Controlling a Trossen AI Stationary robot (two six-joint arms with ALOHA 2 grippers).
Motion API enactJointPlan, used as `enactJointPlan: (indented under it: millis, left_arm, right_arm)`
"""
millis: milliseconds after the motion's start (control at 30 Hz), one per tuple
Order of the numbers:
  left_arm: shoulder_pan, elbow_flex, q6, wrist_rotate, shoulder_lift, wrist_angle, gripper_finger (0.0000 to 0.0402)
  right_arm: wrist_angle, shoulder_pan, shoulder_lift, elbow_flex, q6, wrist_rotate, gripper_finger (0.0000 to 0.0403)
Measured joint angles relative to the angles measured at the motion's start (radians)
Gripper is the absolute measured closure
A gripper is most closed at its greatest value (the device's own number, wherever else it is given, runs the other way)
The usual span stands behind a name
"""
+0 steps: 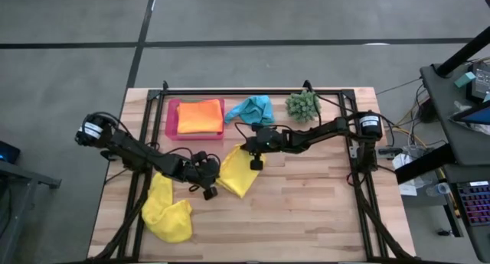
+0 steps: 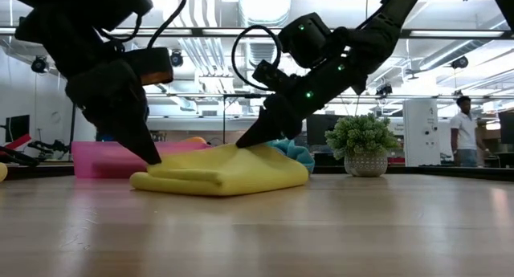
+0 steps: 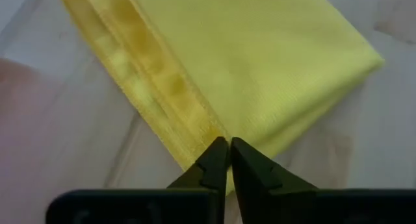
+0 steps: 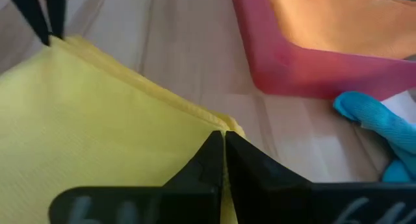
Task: Fold microfiber towels
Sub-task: Fold the right yellow towel
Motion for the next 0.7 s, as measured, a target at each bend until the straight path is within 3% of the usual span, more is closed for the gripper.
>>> enactJointPlan:
  millis: [333,533,700]
  left_arm:
    - [-0.010,0.032,-0.010,0.005,-0.079,-0.134,0.0401]
    - [-0.009,0.029,-0.154,0.003,-0.108,-0.306,0.0401]
    - [-0.003,0.017,-0.185,0.000,-0.085,-0.325,0.0401]
  right_arm:
    - [0.021,0.000,0.000,0.024,-0.017,0.023,0.0394]
    - [0.022,0.000,0.016,0.038,-0.028,0.017,0.0394]
    - [0.029,-0.002,0.068,0.071,-0.005,0.024,0.0384]
